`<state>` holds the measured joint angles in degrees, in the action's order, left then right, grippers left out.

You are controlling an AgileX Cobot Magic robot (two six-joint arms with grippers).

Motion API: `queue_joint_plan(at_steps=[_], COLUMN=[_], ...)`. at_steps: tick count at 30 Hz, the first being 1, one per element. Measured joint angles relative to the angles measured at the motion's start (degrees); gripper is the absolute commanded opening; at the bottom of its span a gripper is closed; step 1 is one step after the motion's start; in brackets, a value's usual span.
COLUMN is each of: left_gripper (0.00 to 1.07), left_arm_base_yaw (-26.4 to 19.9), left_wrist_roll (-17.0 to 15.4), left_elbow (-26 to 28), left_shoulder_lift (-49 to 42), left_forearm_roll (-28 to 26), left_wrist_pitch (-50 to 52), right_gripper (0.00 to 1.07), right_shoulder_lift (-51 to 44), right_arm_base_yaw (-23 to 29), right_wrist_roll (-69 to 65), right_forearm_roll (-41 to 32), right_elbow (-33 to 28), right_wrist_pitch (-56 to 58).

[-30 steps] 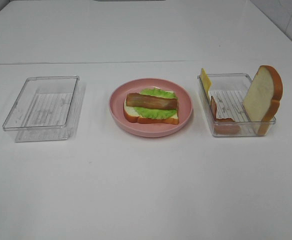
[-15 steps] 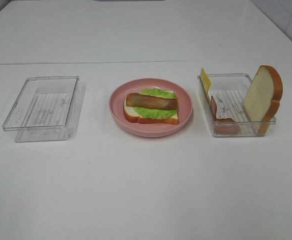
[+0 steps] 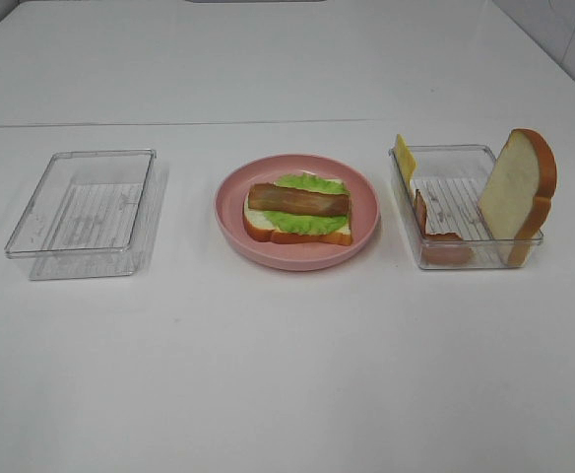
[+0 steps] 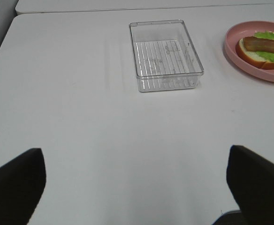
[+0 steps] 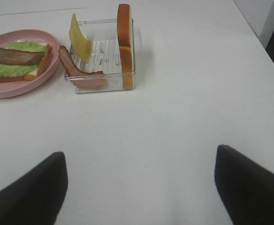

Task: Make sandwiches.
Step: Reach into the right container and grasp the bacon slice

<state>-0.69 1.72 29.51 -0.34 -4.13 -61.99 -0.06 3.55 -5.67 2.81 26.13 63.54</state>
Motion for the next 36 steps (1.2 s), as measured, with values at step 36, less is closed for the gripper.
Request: queue_joint_plan(at_steps=[36], left_gripper=[1.00], left_arm_base_yaw=[0.00], left_wrist_roll=[0.00], left_elbow=[0.00], left_shoulder_lift=[0.00], left_forearm_roll=[0.00], left_wrist_pitch=[0.00], right_gripper=[0.80], right_shoulder_lift=[89.67], right_arm_base_yaw=[0.52], right_wrist_roll=[4.64], right_forearm_roll=[-13.24], right_elbow=[49.10], right_wrist_pitch=[4.30])
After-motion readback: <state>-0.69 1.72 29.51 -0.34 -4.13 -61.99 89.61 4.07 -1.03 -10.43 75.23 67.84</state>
